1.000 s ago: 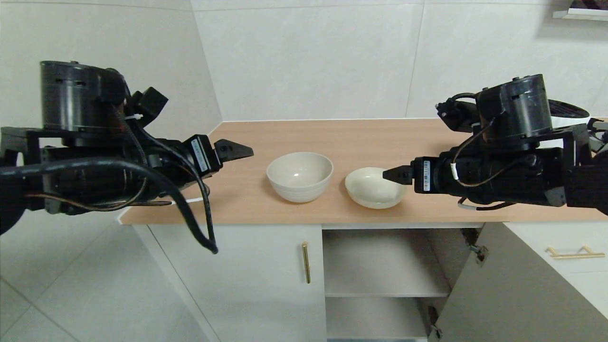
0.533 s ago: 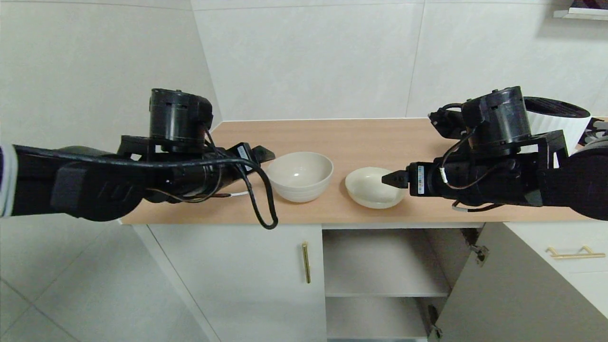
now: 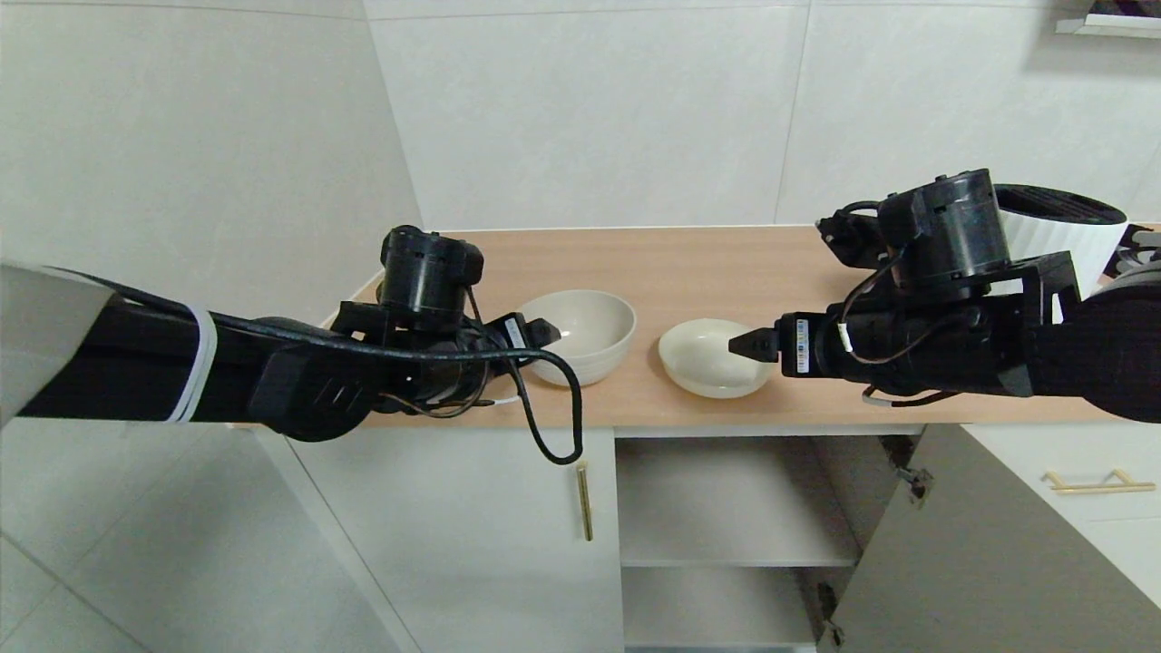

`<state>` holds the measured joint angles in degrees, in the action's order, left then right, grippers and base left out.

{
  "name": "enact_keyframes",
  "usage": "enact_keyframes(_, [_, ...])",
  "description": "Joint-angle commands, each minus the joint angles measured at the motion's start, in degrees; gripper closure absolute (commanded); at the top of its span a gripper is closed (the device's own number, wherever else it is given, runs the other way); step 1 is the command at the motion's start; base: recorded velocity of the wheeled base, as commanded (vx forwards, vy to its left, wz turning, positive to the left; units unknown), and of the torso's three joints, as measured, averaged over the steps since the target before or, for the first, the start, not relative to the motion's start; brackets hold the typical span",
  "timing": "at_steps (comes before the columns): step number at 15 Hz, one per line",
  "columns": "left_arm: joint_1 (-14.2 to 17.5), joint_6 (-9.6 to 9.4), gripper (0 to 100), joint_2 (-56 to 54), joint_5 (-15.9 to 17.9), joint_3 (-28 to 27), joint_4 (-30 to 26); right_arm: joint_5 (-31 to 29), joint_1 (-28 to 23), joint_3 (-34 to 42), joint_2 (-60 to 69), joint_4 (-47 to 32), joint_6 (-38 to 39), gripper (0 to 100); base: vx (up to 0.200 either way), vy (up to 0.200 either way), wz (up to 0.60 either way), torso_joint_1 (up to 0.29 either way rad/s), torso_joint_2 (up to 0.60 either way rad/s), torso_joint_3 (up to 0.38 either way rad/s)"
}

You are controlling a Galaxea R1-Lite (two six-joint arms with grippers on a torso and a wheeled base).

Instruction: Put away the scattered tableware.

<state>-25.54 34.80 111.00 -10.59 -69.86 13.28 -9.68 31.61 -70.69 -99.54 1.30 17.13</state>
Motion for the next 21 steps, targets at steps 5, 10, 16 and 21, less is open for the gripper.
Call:
enact_keyframes(5, [0.0, 0.62, 100, -0.9, 0.0, 0.0, 0.0, 0.0, 0.0, 0.1, 0.1, 0.0, 0.0, 0, 0.000, 0.000, 0.00, 0.000, 0.00, 0.000])
enact_keyframes(10, [0.0, 1.23, 100, -2.5, 0.0, 0.1, 0.0, 0.0, 0.0, 0.0, 0.1, 0.0, 0.0, 0, 0.000, 0.000, 0.00, 0.000, 0.00, 0.000])
enact_keyframes(16, [0.0, 0.97, 100, -6.5, 1.1, 2.2, -0.4, -9.6, 0.3, -3.4, -6.0, 0.5, 0.5, 0, 0.000, 0.000, 0.00, 0.000, 0.00, 0.000])
enact_keyframes(21, [0.0, 0.53, 100, -14.0, 12.2, 8.1, -0.4, -17.6, 0.5, -6.2, -15.0, 5.9, 0.5, 0, 0.000, 0.000, 0.00, 0.000, 0.00, 0.000])
